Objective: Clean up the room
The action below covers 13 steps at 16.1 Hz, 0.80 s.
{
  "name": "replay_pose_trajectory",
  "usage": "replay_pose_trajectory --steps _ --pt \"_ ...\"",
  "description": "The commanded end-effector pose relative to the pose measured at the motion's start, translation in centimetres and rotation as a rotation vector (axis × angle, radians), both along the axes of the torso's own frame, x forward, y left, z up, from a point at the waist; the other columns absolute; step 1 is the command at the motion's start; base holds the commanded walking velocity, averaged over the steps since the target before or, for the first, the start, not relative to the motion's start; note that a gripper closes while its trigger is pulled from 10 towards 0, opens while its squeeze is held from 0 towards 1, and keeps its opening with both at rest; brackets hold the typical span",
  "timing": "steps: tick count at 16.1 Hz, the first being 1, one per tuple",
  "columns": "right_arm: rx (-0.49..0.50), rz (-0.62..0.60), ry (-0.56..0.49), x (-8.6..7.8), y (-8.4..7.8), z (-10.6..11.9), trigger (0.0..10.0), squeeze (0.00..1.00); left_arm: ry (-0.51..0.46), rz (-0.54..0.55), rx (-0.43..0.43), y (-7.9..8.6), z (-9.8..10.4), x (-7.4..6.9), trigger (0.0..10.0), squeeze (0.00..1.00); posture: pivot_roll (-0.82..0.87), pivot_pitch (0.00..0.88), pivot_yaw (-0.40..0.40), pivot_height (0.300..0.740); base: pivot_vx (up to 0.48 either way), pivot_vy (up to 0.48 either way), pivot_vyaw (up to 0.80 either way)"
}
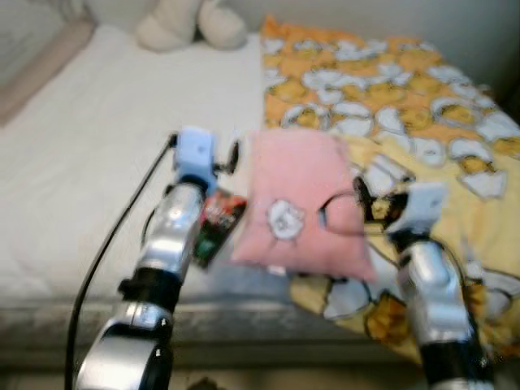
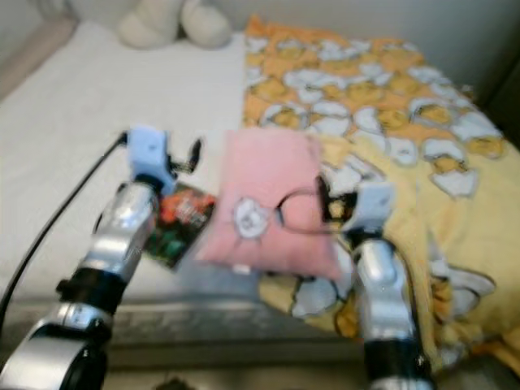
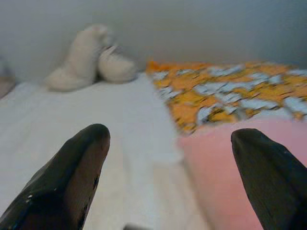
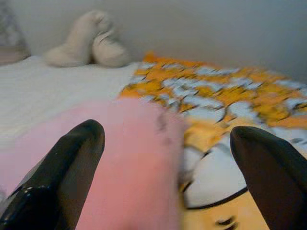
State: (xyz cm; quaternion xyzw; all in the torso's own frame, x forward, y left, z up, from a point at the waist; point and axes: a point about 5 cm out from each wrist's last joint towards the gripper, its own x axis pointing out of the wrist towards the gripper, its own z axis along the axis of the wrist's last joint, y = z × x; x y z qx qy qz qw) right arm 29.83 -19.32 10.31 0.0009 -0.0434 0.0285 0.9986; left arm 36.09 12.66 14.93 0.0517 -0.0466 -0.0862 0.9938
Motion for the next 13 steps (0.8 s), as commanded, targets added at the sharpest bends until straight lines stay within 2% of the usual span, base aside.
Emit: replay_pose_trajectory --steps 1,5,6,8,9,10,12,13 --pt "-0.016 -0.034 -0.014 -0.2 -1.0 0.6 10.0 0.00 -0.001 -0.046 -0.013 -1.6 0.0 -0.1 10.0 0.00 -0.04 0.000 0.016 0.740 0.281 -0.386 0.00" --pt "-0.019 -0.050 0.006 -0.9 -1.6 0.0 10.0 0.00 0.001 -0.085 -0.020 -2.7 -0.3 -0.4 10.0 0.00 -0.06 0.000 0.021 0.740 0.292 -0.376 0.00" --pt "-0.022 -0.050 0.012 -0.8 -1.7 0.0 10.0 0.00 0.017 -0.057 -0.031 -2.5 -0.6 -0.2 10.0 0.00 -0.06 0.000 0.022 0.740 0.292 -0.375 0.00" --pt "0.007 -0.017 0.076 -0.3 -1.1 -0.7 10.0 0.00 0.156 0.020 -0.046 -1.7 -2.0 0.8 10.0 0.00 -0.07 0.000 0.024 0.740 0.000 0.000 0.00" --pt "0.015 -0.009 0.092 -0.2 -0.9 -0.8 10.0 0.00 0.169 0.052 -0.076 -0.9 -1.9 1.1 10.0 0.00 -0.07 0.000 0.024 0.740 0.000 0.000 0.00" --pt "0.027 0.002 0.098 -0.1 -0.8 -0.8 10.0 0.00 0.153 0.069 -0.071 -0.3 -1.5 1.4 10.0 0.00 -0.07 0.000 0.024 0.740 0.000 0.000 0.00" --pt "0.137 0.010 0.115 0.7 -0.5 -0.6 10.0 0.00 0.142 0.097 -0.062 1.0 -0.7 1.9 10.0 0.00 -0.07 0.000 0.027 0.740 0.000 0.000 0.00" --pt "0.137 0.010 0.115 0.7 -0.5 -0.6 10.0 0.00 0.142 0.097 -0.062 1.0 -0.7 1.9 10.0 0.00 -0.07 0.000 0.027 0.740 0.000 0.000 0.00"
